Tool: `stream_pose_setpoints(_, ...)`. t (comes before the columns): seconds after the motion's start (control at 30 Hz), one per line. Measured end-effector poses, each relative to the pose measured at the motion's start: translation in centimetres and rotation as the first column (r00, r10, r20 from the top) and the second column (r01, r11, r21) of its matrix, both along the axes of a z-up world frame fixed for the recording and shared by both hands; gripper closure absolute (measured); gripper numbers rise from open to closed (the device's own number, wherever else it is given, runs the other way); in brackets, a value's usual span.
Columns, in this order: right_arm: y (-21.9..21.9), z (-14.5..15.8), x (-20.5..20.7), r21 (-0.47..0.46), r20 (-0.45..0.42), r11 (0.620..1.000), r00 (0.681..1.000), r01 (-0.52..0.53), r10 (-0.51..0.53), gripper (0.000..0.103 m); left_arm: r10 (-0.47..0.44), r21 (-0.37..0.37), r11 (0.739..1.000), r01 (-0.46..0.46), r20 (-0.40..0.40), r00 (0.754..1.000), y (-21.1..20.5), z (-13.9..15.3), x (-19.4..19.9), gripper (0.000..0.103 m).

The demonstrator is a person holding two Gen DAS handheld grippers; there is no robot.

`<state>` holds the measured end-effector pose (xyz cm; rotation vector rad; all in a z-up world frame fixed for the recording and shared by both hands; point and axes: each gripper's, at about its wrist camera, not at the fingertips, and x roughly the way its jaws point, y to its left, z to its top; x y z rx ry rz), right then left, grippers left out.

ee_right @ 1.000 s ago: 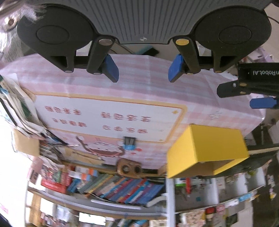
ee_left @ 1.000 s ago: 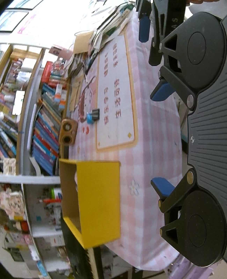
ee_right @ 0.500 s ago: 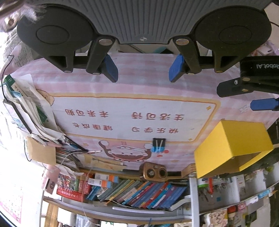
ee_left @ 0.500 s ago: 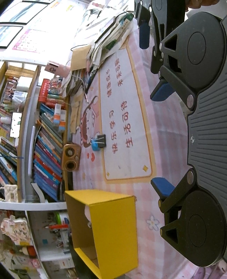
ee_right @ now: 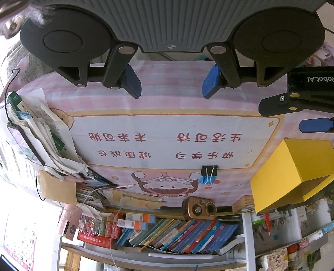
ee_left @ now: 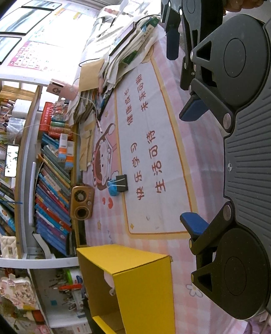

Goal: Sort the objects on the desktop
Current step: 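Move both tools toward the blue-capped black binder clip on the mat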

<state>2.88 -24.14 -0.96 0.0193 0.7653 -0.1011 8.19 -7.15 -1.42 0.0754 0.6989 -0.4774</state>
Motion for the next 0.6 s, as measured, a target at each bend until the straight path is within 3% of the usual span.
stream_pose_setpoints(0.6, -4.7, 0.2, 7.8, 0.066, 0.034, 0.996, 0.997, -0.066, 0.064, 0.040, 0.155, 0.030, 0.988, -0.155, 0.003, 0.988, -3.7, -0.1, 5.8, 0.008)
